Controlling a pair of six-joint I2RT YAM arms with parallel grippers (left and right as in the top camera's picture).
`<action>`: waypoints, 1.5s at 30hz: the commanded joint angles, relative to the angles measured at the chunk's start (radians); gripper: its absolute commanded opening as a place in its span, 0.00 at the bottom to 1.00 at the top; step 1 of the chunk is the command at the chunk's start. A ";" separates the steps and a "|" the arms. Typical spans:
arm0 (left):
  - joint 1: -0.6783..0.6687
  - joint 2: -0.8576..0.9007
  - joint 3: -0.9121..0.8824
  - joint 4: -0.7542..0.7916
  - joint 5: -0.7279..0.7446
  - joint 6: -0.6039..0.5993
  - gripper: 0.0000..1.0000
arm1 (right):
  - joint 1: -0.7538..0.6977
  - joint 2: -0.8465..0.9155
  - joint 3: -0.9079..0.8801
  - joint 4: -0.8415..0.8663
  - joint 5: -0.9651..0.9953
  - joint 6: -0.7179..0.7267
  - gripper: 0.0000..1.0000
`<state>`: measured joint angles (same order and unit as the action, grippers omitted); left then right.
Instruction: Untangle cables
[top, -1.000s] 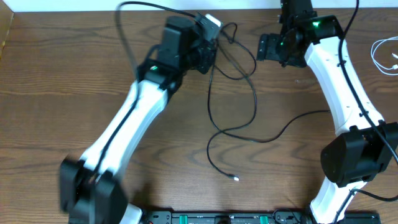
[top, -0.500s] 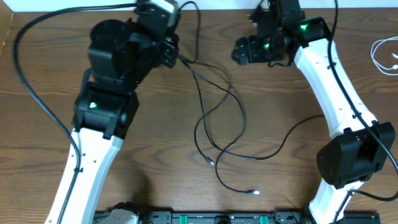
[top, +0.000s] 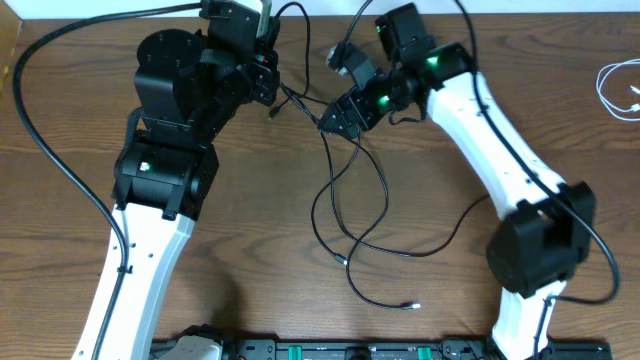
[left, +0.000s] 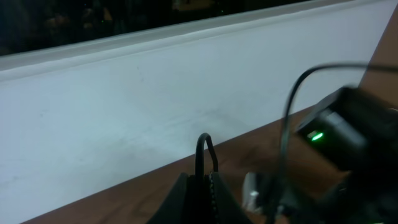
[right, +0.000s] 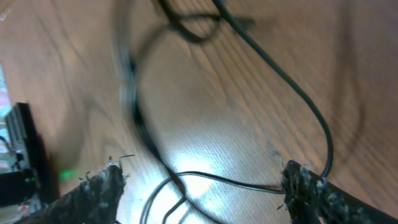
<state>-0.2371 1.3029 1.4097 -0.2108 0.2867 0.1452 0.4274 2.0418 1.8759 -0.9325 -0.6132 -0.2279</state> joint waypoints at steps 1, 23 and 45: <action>0.003 -0.004 0.008 -0.003 0.011 -0.017 0.07 | 0.004 0.075 -0.012 0.002 -0.003 -0.027 0.73; 0.222 0.087 0.008 -0.263 -0.180 -0.091 0.07 | -0.171 -0.232 0.002 -0.029 0.090 0.197 0.01; 0.335 0.227 0.008 -0.356 0.003 -0.096 0.07 | -0.466 -0.519 0.001 -0.086 0.019 0.318 0.01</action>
<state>0.1085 1.5410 1.4094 -0.5789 0.1555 0.0513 -0.0765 1.4967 1.8664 -1.0142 -0.5201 0.0708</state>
